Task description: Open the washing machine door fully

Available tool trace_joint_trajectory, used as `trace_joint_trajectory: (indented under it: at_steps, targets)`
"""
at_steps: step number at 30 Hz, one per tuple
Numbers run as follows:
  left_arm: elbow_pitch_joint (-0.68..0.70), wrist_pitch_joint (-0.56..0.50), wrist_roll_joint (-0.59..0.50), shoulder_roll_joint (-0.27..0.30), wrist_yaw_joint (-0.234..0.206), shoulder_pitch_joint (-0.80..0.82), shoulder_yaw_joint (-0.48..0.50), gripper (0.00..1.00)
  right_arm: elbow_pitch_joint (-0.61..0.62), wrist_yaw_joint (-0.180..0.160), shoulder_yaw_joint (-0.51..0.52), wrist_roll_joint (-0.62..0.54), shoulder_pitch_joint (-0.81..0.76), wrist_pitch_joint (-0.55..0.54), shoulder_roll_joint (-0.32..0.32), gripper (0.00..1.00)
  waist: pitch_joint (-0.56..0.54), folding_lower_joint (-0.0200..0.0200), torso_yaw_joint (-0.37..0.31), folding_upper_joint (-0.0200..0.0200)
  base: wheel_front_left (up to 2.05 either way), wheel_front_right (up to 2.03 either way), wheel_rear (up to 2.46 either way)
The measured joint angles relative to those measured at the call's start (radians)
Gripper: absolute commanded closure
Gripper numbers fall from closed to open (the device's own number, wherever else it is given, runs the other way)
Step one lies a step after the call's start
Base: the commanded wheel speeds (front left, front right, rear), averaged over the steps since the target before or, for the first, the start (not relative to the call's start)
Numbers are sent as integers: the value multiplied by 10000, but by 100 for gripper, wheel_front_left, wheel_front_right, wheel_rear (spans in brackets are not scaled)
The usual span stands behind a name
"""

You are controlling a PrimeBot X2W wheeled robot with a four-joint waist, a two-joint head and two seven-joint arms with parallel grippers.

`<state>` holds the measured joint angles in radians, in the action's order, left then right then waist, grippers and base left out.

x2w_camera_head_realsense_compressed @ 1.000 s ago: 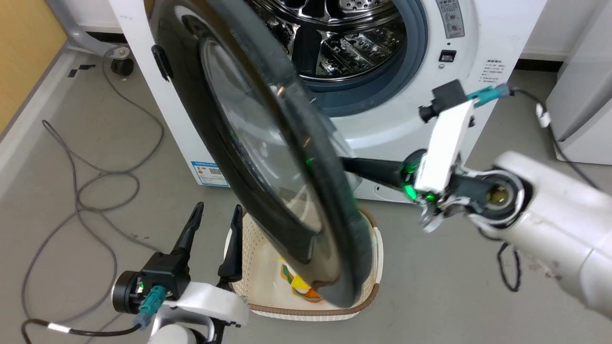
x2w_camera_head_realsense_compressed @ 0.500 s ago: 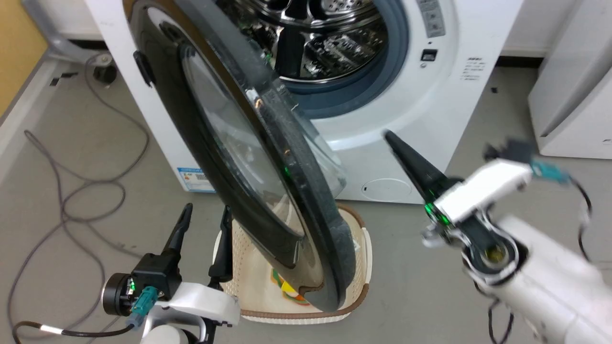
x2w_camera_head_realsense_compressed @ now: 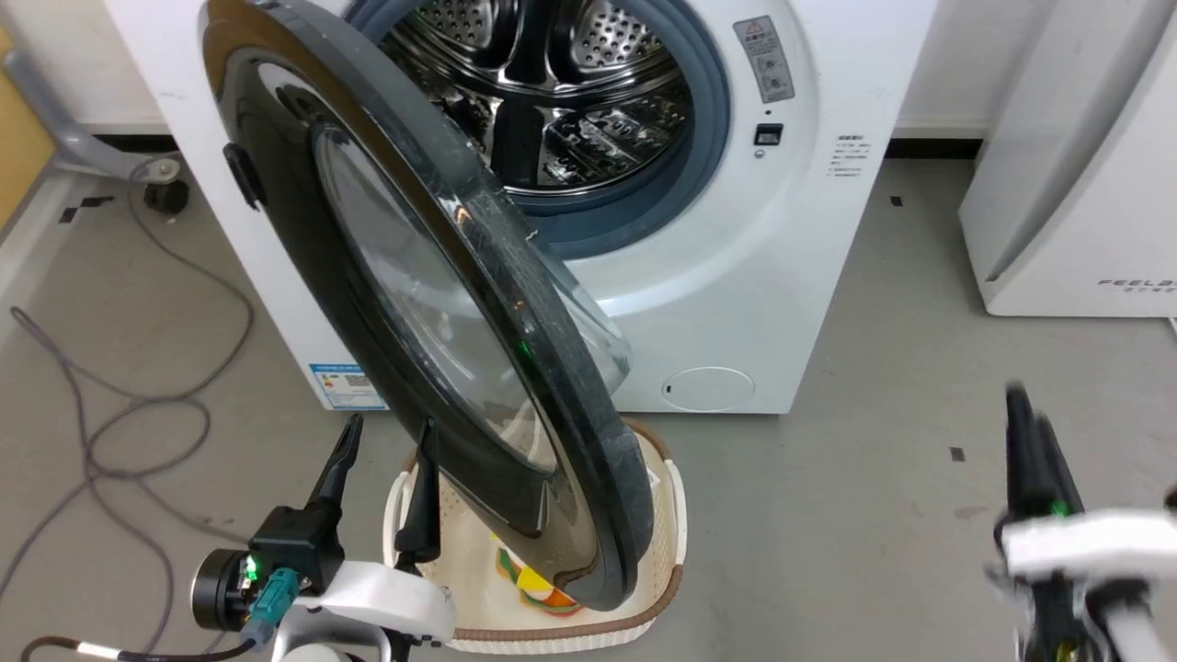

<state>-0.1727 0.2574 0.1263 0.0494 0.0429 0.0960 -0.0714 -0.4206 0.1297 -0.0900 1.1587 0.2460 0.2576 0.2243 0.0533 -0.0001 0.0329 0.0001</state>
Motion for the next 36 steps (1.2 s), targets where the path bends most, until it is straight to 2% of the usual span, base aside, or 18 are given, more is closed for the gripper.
trace_joint_trajectory:
  at_steps: [5,9,13,21,26,31,32,33,35,36]
  targets:
    - [-25,0,2,-4,0,-18,27,0,617,0,1776,-4299,-1129,-2,-1210,0,-3,0,-66,0,0,0,0]
    - [-157,0,-21,-2,19,-20,88,0,1202,2,2715,-7542,-1628,-2,-1572,0,-19,0,-40,0,0,0,0]
    - [-232,0,-52,-2,44,-20,178,0,1837,2,3030,-9568,-1898,-2,-1672,0,-25,0,-26,0,0,0,0]
    - [-368,0,-136,-2,98,-94,245,0,3419,2,2382,-10404,-2728,-2,-1695,0,-150,0,-29,0,0,0,0]
    - [-487,0,-213,-2,140,-174,249,0,3927,2,1835,-10443,-3482,-98,-1701,0,-281,0,-22,0,0,0,0]
    - [-583,0,-280,-2,222,-210,255,0,4115,2,1737,-10239,-3697,-274,-1705,0,-328,0,-56,0,0,0,0]
    - [-616,0,-280,-2,224,-221,251,9,4138,2,1739,-10199,-3702,-274,-1705,0,-336,1,-66,0,0,0,0]
    - [-642,0,-280,-2,236,-236,251,56,4163,2,1747,-10180,-3703,-282,-1705,0,-349,1,-75,0,0,0,0]
    - [-685,0,-278,-2,286,-267,247,100,4242,2,1783,-10178,-3706,-293,-1705,0,-385,1,-90,0,0,0,0]
    - [-696,0,-278,-2,307,-282,238,100,4276,2,1789,-10178,-3707,-332,-1705,0,-401,0,-96,0,0,0,0]
